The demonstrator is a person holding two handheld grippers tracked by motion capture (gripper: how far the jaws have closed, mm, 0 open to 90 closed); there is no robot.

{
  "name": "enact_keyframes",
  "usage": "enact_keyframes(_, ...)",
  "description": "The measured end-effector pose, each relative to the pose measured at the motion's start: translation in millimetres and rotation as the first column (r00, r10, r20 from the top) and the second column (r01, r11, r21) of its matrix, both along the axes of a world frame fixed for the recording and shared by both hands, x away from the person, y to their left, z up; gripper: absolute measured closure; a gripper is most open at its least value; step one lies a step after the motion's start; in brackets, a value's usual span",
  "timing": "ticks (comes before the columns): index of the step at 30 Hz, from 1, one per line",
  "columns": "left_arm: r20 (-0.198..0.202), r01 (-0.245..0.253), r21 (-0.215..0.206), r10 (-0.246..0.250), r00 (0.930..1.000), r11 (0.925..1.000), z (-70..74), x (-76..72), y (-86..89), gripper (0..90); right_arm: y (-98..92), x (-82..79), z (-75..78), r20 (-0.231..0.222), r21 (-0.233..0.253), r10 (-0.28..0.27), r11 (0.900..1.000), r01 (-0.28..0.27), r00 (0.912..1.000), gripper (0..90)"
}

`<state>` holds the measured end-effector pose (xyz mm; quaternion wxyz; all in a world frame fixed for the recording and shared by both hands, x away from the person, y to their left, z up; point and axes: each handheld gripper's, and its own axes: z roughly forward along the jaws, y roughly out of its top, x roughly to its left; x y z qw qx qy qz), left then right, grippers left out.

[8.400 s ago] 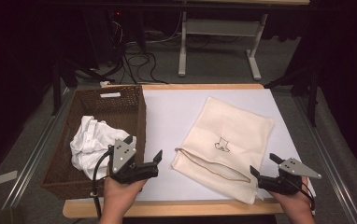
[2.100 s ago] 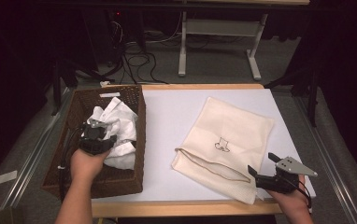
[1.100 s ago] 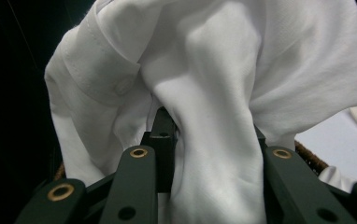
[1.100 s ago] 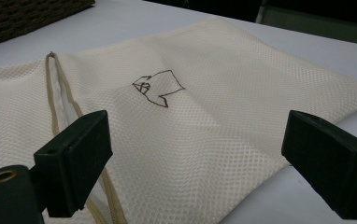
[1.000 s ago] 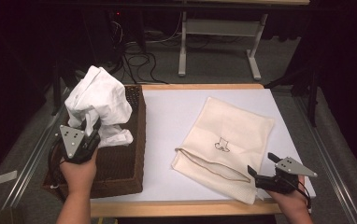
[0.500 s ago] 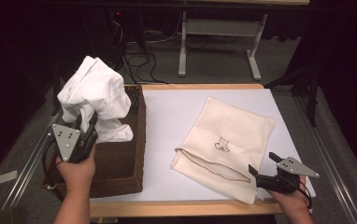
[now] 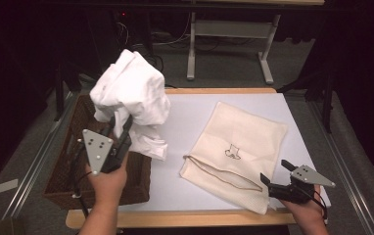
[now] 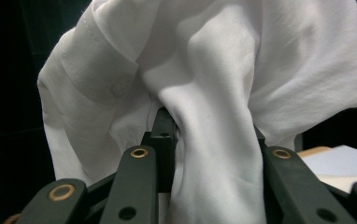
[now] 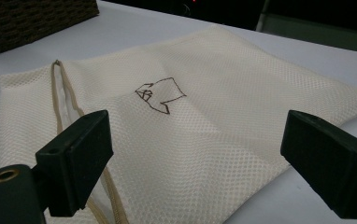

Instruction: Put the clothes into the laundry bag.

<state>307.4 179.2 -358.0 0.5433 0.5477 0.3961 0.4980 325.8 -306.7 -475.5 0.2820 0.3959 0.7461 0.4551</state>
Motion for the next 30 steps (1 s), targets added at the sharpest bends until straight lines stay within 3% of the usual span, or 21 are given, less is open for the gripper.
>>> enact_keyframes(3, -0.004, 0.055, -0.007, -0.056, 0.9985, 0.9984, -6.2, 0.5, -24.0, 68.5, 0.2, -0.2, 0.1, 0.001, 0.000, 0.005, 1.000, -0.005, 1.0000, 10.3)
enact_keyframes(8, -0.004, 0.103, -0.005, -0.103, 0.9947, 0.9947, -9.7, -0.4, -46.6, 68.4, 0.0, -0.5, 0.2, 0.000, 0.000, 0.007, 1.000, -0.007, 1.0000, 11.1)
enact_keyframes(10, -0.015, 0.143, -0.009, -0.143, 0.9896, 0.9897, -13.1, -1.4, -61.9, 68.4, -0.3, -0.4, 0.1, 0.000, -0.002, 0.009, 1.000, -0.009, 1.0000, 12.1)
enact_keyframes(16, -0.036, 0.205, 0.008, -0.205, 0.9782, 0.9787, -26.4, -6.8, -89.1, 68.4, -0.3, -1.3, 1.7, 0.002, 0.015, 0.034, 0.999, -0.034, 0.9994, 17.1)
enact_keyframes(18, -0.040, 0.213, 0.009, -0.212, 0.9764, 0.9770, -28.8, -8.1, -92.7, 68.3, 0.8, -2.0, 1.9, 0.003, 0.016, 0.035, 0.999, -0.036, 0.9994, 17.3)
enact_keyframes(21, -0.057, 0.242, 0.015, -0.240, 0.9690, 0.9702, -35.5, -11.7, -100.6, 68.3, 1.8, -2.2, 1.8, -0.001, 0.020, 0.041, 0.999, -0.041, 0.9992, 17.3)
enact_keyframes(22, -0.074, 0.263, 0.012, -0.262, 0.9623, 0.9647, -40.7, -14.4, -104.1, 68.3, 2.3, -2.5, 2.3, 0.000, 0.021, 0.044, 0.999, -0.044, 0.9990, 17.3)
enact_keyframes(25, -0.090, 0.276, 0.011, -0.274, 0.9576, 0.9612, -47.4, -18.3, -106.3, 68.3, 2.9, -3.2, 2.9, 0.006, 0.019, 0.045, 0.999, -0.045, 0.9990, 19.0)
enact_keyframes(26, -0.096, 0.289, 0.018, -0.286, 0.9535, 0.9572, -56.3, -23.6, -109.0, 68.3, 3.8, -4.1, 3.3, 0.009, 0.022, 0.054, 0.998, -0.054, 0.9985, 21.2)
enact_keyframes(29, -0.089, 0.295, 0.024, -0.292, 0.9522, 0.9551, -67.4, -29.4, -111.2, 68.3, 5.1, -3.9, 3.5, 0.006, 0.021, 0.061, 0.998, -0.061, 0.9981, 22.5)
enact_keyframes(30, -0.076, 0.302, -0.006, -0.301, 0.9504, 0.9533, -78.7, -35.4, -111.3, 68.3, 7.5, -2.8, 2.3, -0.010, 0.022, 0.059, 0.998, -0.058, 0.9982, 21.2)
